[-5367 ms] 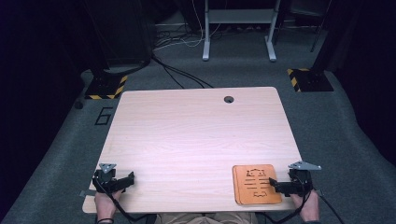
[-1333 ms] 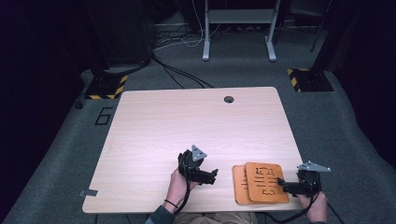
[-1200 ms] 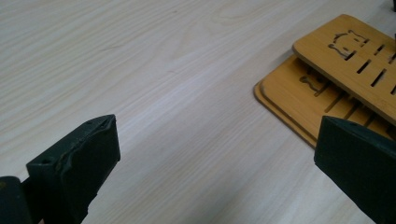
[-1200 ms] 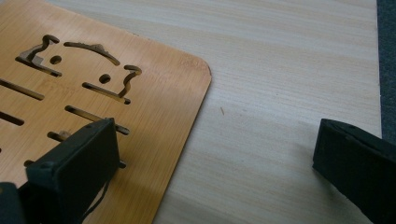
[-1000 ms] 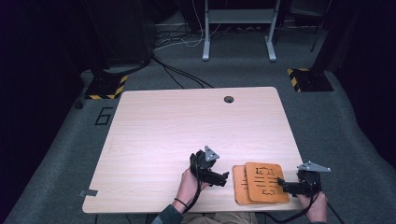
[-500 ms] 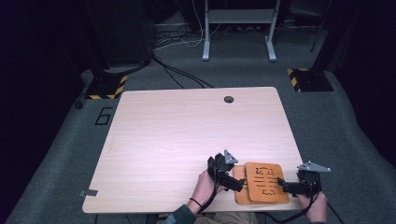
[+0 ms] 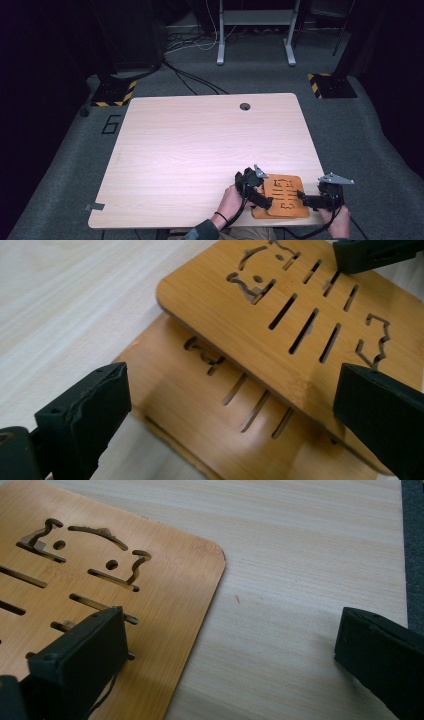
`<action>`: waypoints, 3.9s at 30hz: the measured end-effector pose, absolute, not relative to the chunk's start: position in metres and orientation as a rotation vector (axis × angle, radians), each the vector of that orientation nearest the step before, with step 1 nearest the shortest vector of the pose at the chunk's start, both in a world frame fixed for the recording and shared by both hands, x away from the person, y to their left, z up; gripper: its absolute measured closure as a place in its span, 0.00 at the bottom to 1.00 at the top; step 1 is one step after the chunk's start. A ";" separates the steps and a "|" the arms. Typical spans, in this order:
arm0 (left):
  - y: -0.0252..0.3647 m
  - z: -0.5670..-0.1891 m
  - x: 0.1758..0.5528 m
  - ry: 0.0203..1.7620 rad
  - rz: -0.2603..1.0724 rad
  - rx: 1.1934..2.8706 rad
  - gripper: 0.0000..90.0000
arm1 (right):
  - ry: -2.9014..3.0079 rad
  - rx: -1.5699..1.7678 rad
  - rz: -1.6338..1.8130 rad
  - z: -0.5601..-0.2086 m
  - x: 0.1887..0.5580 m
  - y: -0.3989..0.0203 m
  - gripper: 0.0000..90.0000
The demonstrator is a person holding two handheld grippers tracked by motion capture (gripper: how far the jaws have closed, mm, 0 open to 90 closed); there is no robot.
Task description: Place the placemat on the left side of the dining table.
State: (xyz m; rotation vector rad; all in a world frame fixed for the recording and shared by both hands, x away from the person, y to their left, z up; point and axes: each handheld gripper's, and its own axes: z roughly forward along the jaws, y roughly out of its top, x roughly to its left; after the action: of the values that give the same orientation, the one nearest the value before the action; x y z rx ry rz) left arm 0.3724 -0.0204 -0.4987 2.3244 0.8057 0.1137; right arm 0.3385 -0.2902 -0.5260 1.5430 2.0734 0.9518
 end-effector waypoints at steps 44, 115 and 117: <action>-0.048 -0.500 0.378 0.848 -0.005 2.322 0.09 | 2.063 1.549 0.950 -0.526 0.338 -0.290 0.00; -0.047 -0.462 0.383 0.873 -0.233 2.096 0.66 | 1.959 1.655 1.069 -0.526 0.337 -0.304 0.00; -0.046 -0.463 0.386 0.881 -0.255 2.085 0.68 | 1.953 1.663 1.073 -0.526 0.337 -0.305 0.00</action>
State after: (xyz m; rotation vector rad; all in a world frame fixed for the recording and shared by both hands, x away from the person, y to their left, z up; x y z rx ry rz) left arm 0.3856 -0.0459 -0.4635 2.0855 0.8806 -0.2549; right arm 0.3368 -0.3045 -0.5264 1.6631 1.9531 1.0728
